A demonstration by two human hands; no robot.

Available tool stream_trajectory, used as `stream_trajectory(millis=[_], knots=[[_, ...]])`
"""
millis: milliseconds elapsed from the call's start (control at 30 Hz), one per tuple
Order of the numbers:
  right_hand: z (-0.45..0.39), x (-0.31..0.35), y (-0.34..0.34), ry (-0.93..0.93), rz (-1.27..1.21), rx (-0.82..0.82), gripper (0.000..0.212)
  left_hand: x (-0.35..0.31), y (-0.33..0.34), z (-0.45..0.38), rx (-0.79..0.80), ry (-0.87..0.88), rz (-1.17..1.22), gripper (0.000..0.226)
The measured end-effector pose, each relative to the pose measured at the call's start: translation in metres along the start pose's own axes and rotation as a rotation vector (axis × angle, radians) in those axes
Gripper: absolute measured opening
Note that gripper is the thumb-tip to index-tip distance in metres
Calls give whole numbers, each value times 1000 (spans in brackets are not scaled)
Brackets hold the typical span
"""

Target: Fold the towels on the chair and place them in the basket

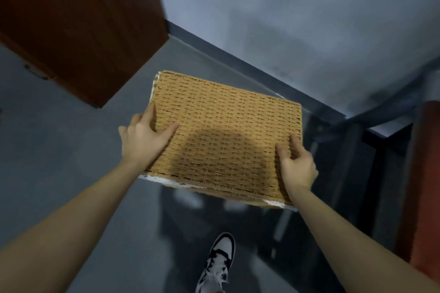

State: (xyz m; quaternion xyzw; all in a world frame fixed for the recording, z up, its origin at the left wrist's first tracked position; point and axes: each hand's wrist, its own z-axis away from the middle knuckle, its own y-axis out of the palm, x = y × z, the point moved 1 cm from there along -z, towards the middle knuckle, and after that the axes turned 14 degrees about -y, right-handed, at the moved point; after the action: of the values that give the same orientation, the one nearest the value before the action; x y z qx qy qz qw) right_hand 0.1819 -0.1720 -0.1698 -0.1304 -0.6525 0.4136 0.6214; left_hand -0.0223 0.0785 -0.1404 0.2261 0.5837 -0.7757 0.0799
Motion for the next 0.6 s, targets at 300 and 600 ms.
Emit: stream_trajectory(millis=[300,600], knots=[[-49,-39,43,143,-44,-15,55,-41,82,-86,114,93,-91,80],[-63,-82,106,286,-49,132,57,-7,172,-144,424,76,-306,86]])
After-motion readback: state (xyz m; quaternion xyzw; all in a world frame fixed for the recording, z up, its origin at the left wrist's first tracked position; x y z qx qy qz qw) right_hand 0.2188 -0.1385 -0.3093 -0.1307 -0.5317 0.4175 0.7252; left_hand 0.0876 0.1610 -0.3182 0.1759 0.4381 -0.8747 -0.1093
